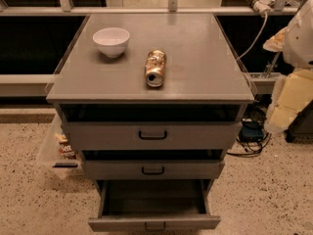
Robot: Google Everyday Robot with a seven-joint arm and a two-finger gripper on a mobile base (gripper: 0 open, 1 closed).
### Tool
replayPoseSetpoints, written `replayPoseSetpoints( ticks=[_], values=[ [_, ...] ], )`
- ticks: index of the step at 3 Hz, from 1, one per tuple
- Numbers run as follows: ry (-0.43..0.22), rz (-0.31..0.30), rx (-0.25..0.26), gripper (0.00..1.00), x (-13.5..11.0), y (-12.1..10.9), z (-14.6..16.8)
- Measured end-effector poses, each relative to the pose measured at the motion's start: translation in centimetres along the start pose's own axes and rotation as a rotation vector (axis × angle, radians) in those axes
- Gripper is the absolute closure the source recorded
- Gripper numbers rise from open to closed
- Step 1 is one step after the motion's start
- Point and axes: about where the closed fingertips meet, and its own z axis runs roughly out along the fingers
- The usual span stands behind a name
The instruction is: Place orange can into bottom drawer
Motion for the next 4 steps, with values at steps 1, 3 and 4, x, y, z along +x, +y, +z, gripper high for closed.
replayPoseSetpoints(
  ticks=[1, 3, 4],
  values=[
    [-0.011, 0.005, 0.019, 0.0, -0.6, -0.8, 0.3],
    [-0.089, 0.142, 0.114, 0.0, -8.3, -9.7, 4.3],
    [-0.098, 0.208, 0.107, 0.0, -9.0, -9.6, 4.4]
  ],
)
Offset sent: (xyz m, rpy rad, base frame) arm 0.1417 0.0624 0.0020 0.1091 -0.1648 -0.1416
